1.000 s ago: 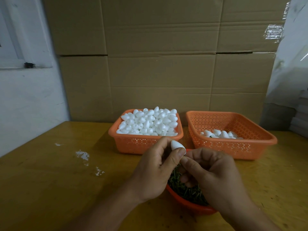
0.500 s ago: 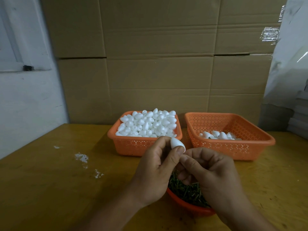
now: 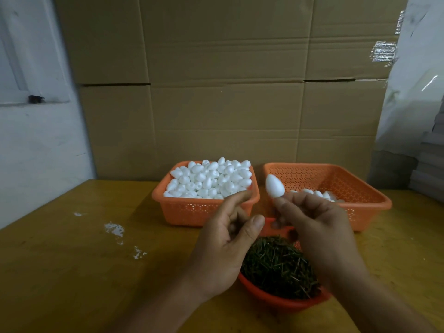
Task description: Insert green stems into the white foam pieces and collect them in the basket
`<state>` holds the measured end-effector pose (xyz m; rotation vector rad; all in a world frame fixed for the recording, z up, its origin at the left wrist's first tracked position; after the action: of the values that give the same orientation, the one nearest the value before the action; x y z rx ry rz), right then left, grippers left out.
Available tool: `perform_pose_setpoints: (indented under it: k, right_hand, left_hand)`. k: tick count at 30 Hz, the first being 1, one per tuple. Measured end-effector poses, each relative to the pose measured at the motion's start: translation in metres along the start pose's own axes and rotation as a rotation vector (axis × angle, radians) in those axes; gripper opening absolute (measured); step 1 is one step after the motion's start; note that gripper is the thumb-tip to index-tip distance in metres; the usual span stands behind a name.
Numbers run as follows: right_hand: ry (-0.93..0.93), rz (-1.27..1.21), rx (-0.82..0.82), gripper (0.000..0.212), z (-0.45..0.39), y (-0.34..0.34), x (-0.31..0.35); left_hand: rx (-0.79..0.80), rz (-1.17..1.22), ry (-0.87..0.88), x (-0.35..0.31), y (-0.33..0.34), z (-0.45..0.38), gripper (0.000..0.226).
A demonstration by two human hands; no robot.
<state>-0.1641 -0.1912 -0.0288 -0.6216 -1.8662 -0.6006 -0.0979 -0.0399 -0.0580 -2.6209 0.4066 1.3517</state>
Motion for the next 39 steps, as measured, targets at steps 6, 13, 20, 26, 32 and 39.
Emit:
perform_pose_setpoints:
  k: [6, 13, 20, 26, 32, 39]
  right_hand:
    - [-0.156, 0.492, -0.281, 0.006, -0.078, -0.025, -0.022]
    - [-0.121, 1.178, -0.22, 0.034, -0.146, -0.036, -0.037]
    - [-0.122, 1.393, -0.165, 0.026, -0.159, -0.025, -0.032]
    - [-0.131, 1.43, -0.118, 0.016, -0.157, -0.023, -0.03]
    - [-0.165, 1.252, -0.123, 0.022, -0.143, -0.031, -0.024]
    - [-0.348, 0.853, -0.074, 0.035, -0.074, -0.033, -0.009]
  left_hand:
    - [0.043, -0.176, 0.05, 0.003, 0.002, 0.007, 0.021]
    - [0.091, -0.207, 0.079, 0.003, 0.006, 0.01, 0.023]
    - [0.11, -0.242, 0.081, 0.002, 0.005, 0.011, 0.022]
    - [0.104, -0.262, 0.075, 0.0, 0.004, 0.012, 0.014]
    - [0.067, -0.306, 0.049, 0.003, 0.002, 0.011, 0.022]
    - [-0.053, -0.315, 0.018, 0.002, -0.005, 0.0, 0.028]
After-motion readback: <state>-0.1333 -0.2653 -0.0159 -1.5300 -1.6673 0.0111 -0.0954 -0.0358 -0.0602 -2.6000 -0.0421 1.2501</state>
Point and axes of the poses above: each hand's wrist, its own z-axis away from the middle knuckle, its own y-axis out of the palm, x = y × z, the point moved 2 cm from there along -z, towards the middle knuckle, and after that the axes turned 15 degrees about -x, right-handed, at the moved point
